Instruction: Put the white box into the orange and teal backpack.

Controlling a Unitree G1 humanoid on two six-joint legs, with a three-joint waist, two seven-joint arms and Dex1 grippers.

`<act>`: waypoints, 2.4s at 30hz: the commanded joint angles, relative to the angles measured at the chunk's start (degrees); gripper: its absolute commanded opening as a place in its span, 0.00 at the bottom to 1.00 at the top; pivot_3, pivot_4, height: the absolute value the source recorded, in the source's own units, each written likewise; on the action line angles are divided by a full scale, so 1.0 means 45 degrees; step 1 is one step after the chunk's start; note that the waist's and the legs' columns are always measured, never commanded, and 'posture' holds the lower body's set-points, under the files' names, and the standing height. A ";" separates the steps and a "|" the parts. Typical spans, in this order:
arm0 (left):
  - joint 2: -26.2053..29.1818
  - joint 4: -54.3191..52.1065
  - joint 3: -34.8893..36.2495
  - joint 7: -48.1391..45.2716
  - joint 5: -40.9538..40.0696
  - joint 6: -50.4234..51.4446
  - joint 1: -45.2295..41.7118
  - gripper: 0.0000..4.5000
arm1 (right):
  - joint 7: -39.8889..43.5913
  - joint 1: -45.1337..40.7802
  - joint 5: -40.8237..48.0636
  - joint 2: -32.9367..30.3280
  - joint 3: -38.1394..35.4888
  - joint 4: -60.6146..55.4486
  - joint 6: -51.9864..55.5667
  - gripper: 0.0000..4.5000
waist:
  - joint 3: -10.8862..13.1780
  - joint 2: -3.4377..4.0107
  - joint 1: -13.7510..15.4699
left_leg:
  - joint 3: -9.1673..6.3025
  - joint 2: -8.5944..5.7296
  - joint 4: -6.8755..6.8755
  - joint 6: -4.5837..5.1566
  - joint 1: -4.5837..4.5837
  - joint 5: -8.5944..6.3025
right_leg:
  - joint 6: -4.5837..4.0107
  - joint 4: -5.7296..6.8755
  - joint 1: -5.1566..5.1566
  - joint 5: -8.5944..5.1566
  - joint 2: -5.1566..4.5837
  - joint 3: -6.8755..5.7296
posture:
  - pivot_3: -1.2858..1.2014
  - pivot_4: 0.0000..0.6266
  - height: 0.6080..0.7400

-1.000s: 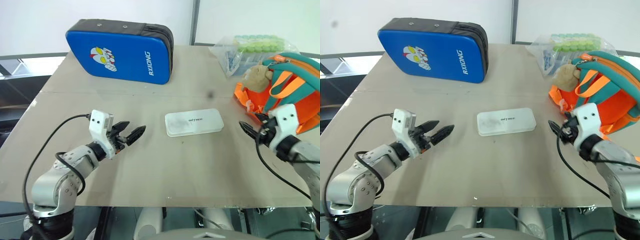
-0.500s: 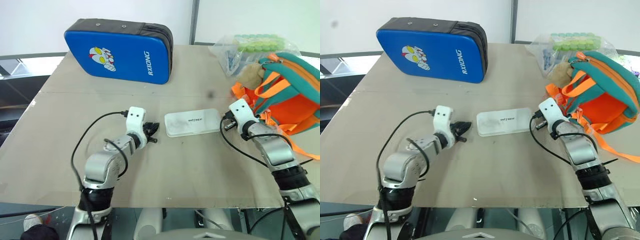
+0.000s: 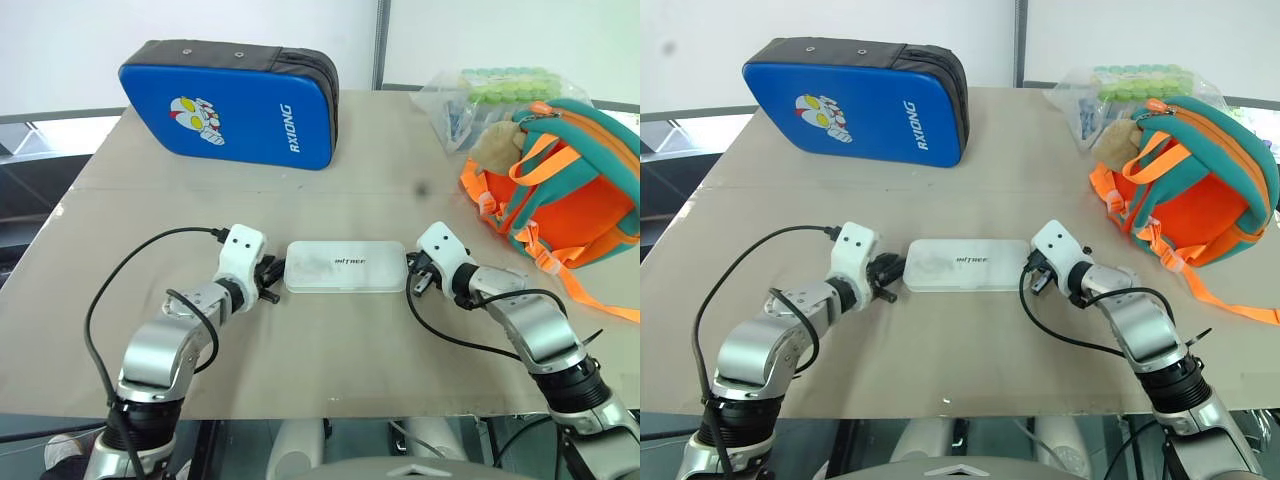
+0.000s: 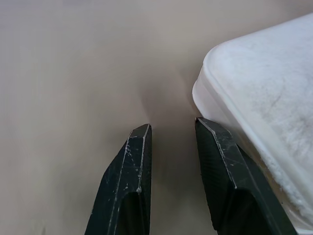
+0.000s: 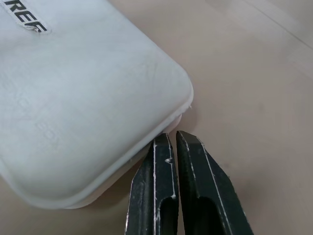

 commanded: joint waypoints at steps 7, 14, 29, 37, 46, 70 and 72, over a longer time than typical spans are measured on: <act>0.2943 0.1728 0.4166 -0.4429 -0.3384 0.1756 0.1012 0.99 | 0.0095 0.0397 0.0003 -0.0248 -0.0603 -0.0538 -0.0080 0.00 | 0.0001 0.0007 -0.0022 | 0.0005 0.0015 -0.0007 0.0000 0.0002 0.0000 | -0.0030 0.0002 -0.0013 -0.0017 0.0010 -0.0012 | 0.52 0.24 1.00; 0.3628 0.3063 0.5307 -0.5674 -0.7266 0.7689 -0.0159 0.99 | 0.0500 0.0308 0.0093 -0.0422 -0.0540 -0.0594 -0.0475 0.00 | 0.0012 0.0000 0.0069 | -0.0004 0.0007 0.0000 0.0001 -0.0016 0.0000 | -0.0004 -0.0018 -0.0012 -0.0012 -0.0019 -0.0036 | 0.52 0.24 1.00; -0.1069 0.5404 0.5457 -0.2633 -0.7984 0.9293 -0.2816 0.99 | 0.1141 -0.0823 -0.1027 0.0596 0.1347 0.1828 -0.2880 0.00 | -0.0014 -0.0023 0.0049 | -0.0025 -0.0003 0.0003 -0.0004 0.0015 0.0003 | 0.0015 0.0014 0.0017 0.0010 -0.0010 -0.0048 | 0.52 0.24 1.00; -0.1918 0.4986 0.5726 -0.1617 -0.8923 0.9293 -0.2555 0.82 | 0.1545 -0.0762 -0.1024 0.0778 0.1157 0.2081 -0.3258 0.00 | -0.0014 -0.0020 0.0079 | -0.0047 -0.0013 0.0005 -0.0005 0.0009 0.0002 | 0.0016 0.0013 0.0018 0.0012 -0.0041 -0.0046 | 0.52 0.24 1.00; -0.2393 0.4820 0.6426 -0.0322 -1.0189 0.9293 -0.2579 0.24 | 0.1898 -0.0536 0.0368 0.0786 -0.0417 0.0785 -0.1927 0.00 | -0.0009 -0.0020 0.0097 | -0.0060 -0.0013 0.0004 -0.0005 -0.0001 0.0003 | 0.0012 0.0013 0.0011 0.0011 -0.0043 -0.0057 | 0.52 0.24 1.00; -0.3627 0.3570 0.5233 0.3391 -1.4346 0.6253 -0.5133 0.24 | -0.4142 0.0658 0.6385 0.0823 -1.2024 -0.6784 0.8018 0.99 | 0.0024 0.0003 0.0353 | -0.0033 -0.0043 0.0004 -0.0001 -0.0045 0.0003 | -0.0030 -0.0021 0.0005 -0.0014 -0.0053 -0.0090 | 0.52 0.24 1.00; -0.3554 0.3454 0.4950 0.3581 -1.4617 0.5930 -0.5130 0.24 | -0.4694 -0.0162 0.5470 0.0672 -1.1019 -0.5248 0.6916 0.99 | 0.0024 0.0003 0.0352 | -0.0026 -0.0044 0.0003 -0.0001 -0.0046 0.0004 | -0.0028 -0.0022 0.0004 -0.0013 -0.0051 -0.0086 | 0.52 0.24 1.00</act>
